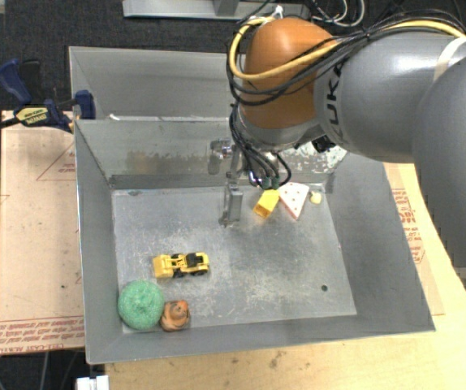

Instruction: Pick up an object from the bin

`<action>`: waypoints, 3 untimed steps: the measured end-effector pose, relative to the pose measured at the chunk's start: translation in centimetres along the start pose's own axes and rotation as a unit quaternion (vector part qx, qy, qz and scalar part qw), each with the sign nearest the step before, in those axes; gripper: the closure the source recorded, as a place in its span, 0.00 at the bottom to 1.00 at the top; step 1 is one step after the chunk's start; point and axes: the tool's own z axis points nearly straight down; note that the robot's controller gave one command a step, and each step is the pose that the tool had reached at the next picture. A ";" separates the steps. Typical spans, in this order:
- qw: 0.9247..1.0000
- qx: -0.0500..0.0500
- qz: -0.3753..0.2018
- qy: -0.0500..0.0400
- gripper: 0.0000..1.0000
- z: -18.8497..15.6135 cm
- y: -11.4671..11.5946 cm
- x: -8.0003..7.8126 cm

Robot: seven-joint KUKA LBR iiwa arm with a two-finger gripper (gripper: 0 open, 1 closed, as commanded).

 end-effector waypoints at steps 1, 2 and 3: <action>0.999 0.000 -0.047 -0.008 0.00 1.9 -0.5 0.7; 0.998 0.000 -0.065 -0.005 0.00 8.0 4.7 2.1; 0.999 0.000 -0.049 -0.003 0.00 8.9 6.1 2.3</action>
Offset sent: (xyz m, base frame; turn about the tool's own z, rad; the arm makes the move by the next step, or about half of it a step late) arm -0.0303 0.0818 -0.1076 -0.0738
